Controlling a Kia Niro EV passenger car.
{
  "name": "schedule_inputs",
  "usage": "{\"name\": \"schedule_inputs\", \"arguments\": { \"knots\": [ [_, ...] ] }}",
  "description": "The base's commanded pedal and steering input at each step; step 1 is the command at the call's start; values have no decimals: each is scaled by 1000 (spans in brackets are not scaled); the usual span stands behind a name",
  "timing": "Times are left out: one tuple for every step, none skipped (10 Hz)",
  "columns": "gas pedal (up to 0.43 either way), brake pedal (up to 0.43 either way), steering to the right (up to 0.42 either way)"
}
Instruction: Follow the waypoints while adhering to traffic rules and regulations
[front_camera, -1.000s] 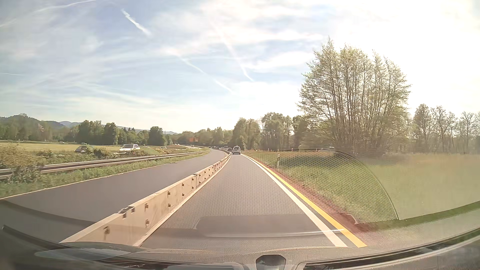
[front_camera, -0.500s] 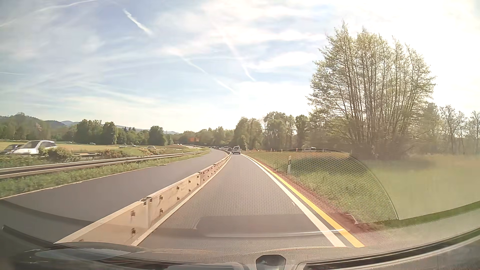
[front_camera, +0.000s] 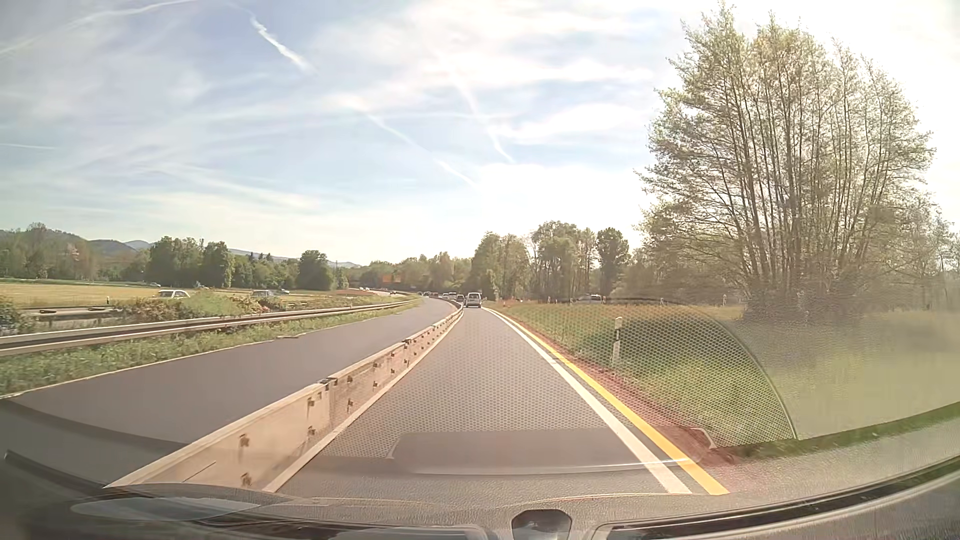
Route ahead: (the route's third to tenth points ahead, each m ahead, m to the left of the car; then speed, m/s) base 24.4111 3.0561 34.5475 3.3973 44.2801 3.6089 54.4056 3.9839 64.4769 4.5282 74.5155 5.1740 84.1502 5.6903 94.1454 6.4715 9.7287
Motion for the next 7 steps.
{"name": "schedule_inputs", "arguments": {
  "knots": [
    [0,0,-3],
    [0,0,-3],
    [0,0,-3],
    [0,0,-4],
    [0,0,-3],
    [0,0,-3],
    [0,0,-3]
  ]
}}
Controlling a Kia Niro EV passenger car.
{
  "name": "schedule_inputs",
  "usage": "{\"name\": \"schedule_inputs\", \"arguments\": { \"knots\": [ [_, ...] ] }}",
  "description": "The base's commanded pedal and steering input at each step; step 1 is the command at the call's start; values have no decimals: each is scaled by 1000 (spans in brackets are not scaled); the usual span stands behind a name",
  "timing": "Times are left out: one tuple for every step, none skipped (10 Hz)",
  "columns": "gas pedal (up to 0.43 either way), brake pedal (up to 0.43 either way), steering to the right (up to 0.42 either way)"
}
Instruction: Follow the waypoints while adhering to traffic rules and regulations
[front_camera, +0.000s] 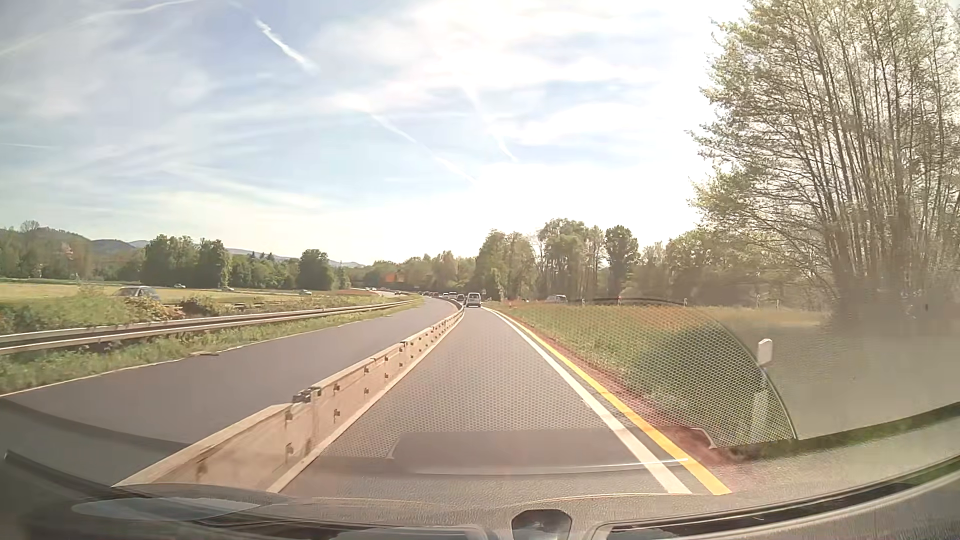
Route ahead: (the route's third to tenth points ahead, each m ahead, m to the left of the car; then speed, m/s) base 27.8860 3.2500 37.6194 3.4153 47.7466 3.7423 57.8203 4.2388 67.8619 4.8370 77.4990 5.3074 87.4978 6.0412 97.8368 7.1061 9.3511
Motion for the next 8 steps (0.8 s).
{"name": "schedule_inputs", "arguments": {
  "knots": [
    [0,0,-3],
    [0,0,-2],
    [0,0,-2],
    [0,0,-2],
    [0,0,-2],
    [0,0,-2],
    [0,0,-1],
    [0,0,0]
  ]
}}
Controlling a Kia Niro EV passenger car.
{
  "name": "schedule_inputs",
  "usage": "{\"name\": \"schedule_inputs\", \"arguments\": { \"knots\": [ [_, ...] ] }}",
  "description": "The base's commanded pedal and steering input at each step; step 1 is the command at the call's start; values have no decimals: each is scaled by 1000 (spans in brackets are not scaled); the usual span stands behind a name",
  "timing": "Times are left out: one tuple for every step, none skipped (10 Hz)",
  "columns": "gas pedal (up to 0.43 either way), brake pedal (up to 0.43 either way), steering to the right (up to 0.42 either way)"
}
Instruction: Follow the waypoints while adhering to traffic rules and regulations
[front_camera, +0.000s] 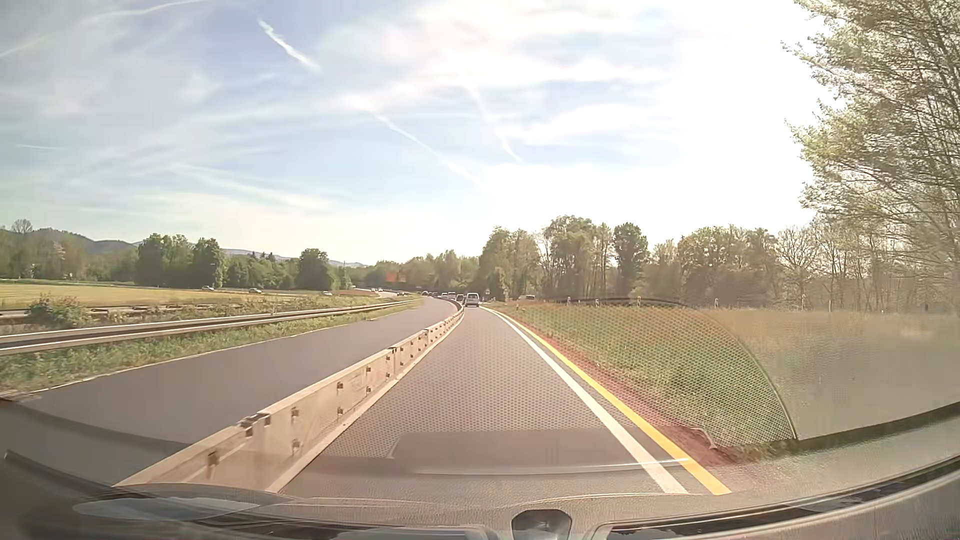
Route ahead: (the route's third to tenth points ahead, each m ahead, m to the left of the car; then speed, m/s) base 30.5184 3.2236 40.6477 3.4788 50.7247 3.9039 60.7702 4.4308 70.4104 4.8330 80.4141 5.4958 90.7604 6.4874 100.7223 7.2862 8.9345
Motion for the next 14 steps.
{"name": "schedule_inputs", "arguments": {
  "knots": [
    [0,0,0],
    [0,0,0],
    [0,0,0],
    [0,0,0],
    [0,0,0],
    [0,0,0],
    [0,0,0],
    [8,0,-1],
    [20,0,0],
    [28,0,-1],
    [39,0,-1],
    [39,0,-1],
    [39,0,-1],
    [39,0,0]
  ]
}}
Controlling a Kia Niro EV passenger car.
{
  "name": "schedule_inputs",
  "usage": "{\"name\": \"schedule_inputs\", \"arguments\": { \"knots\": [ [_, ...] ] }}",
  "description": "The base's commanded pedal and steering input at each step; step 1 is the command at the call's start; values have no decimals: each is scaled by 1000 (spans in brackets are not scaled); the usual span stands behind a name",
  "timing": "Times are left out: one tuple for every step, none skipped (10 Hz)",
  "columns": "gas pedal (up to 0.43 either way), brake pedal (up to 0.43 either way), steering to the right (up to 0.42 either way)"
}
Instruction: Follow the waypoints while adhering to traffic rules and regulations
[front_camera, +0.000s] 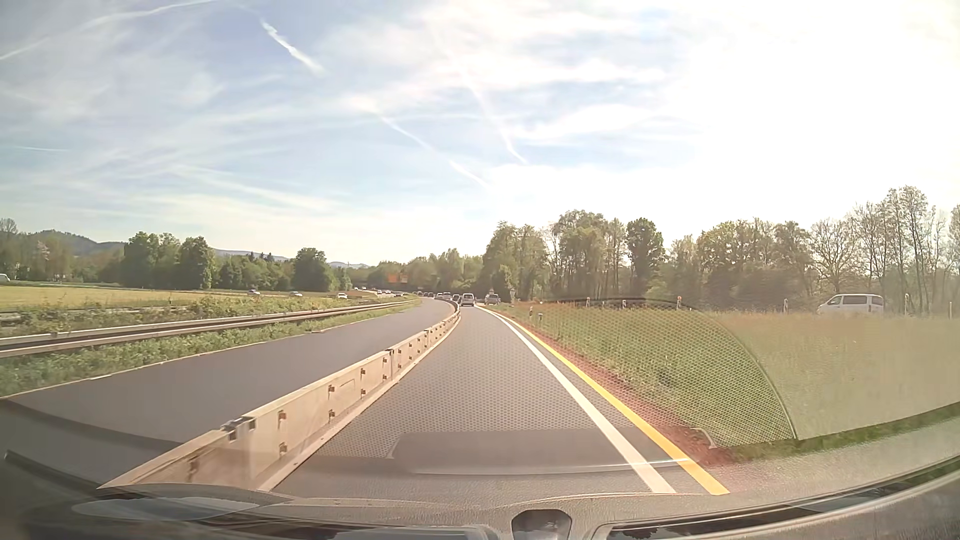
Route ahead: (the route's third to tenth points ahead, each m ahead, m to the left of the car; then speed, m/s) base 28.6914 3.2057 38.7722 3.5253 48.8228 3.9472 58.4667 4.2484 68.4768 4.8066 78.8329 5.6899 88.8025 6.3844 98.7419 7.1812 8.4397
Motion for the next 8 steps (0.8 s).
{"name": "schedule_inputs", "arguments": {
  "knots": [
    [39,0,-1],
    [39,0,-1],
    [39,0,-1],
    [28,0,-2],
    [28,0,-2],
    [28,0,-2],
    [28,0,-2],
    [28,0,-3]
  ]
}}
